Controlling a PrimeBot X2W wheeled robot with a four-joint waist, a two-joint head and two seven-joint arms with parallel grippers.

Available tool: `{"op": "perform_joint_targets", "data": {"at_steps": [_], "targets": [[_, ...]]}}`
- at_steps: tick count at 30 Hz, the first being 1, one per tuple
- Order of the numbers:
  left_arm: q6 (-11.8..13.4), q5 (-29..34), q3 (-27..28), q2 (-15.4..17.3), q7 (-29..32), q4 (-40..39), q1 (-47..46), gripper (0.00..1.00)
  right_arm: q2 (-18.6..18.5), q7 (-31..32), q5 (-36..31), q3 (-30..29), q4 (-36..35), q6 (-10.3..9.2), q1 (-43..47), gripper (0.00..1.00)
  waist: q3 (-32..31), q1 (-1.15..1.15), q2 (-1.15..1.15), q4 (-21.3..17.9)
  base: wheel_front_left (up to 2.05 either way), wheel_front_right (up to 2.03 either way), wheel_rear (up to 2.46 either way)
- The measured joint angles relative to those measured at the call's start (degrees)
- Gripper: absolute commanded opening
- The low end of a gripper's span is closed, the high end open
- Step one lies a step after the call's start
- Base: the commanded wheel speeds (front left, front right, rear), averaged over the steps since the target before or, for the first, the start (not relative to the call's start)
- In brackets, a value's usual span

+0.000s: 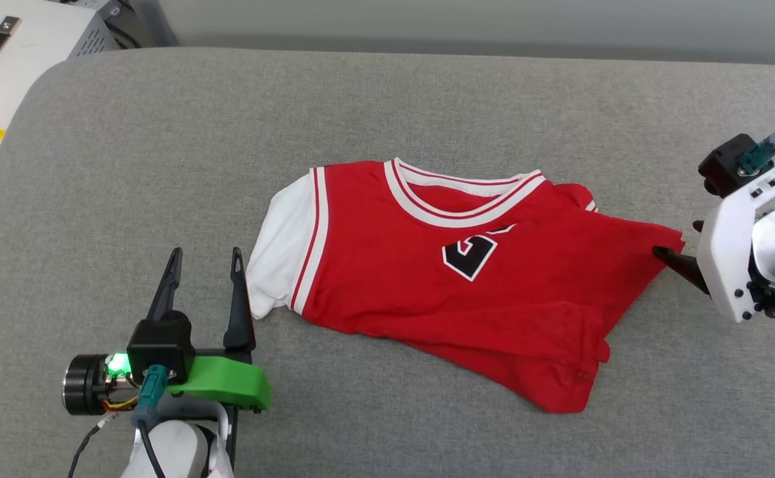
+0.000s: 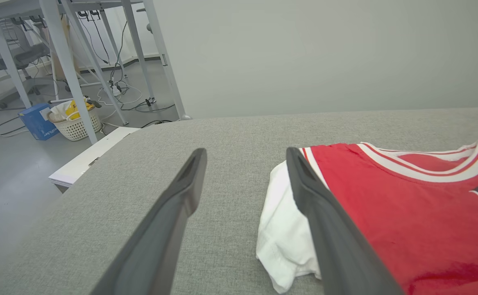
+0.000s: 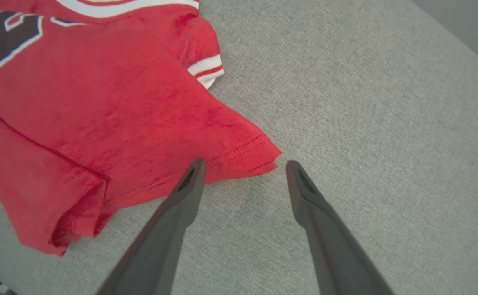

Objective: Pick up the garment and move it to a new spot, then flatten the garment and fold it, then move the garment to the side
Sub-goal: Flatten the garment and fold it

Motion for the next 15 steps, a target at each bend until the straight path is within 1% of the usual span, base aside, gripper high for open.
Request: {"op": "perform_joint_targets", "data": {"at_steps": [3, 8, 12, 15], "targets": [[-1.87, 1.54, 1.52, -1.82, 0.0, 0.2, -0.02, 1.0, 1.41, 0.98, -0.05, 3.31, 2.61, -0.01, -3.16, 1.0, 1.57, 0.0, 0.0, 0.49, 0.0, 0.0, 0.0], [-4.19, 3.91, 3.33, -4.25, 0.0, 0.53, -0.36, 1.0, 3.55, 0.4, -0.09, 7.93, 7.94, 0.0, -6.82, 1.0, 3.83, 0.0, 0.0, 1.39, 0.0, 0.0, 0.0], [-5.7, 5.56, 4.83, -5.95, 0.0, 0.97, -0.57, 1.0, 4.22, -0.24, 0.53, 12.04, 12.74, 0.0, -7.5, 1.0, 5.35, 0.0, 0.0, 2.23, 0.0, 0.0, 0.0], [-6.75, 6.39, 5.68, -6.95, 0.0, 1.55, -0.63, 1.0, 4.25, -1.78, 2.42, 12.88, 15.88, 0.0, -8.02, 1.0, 6.14, 0.0, 0.0, 2.76, 0.0, 0.0, 0.0]]}}
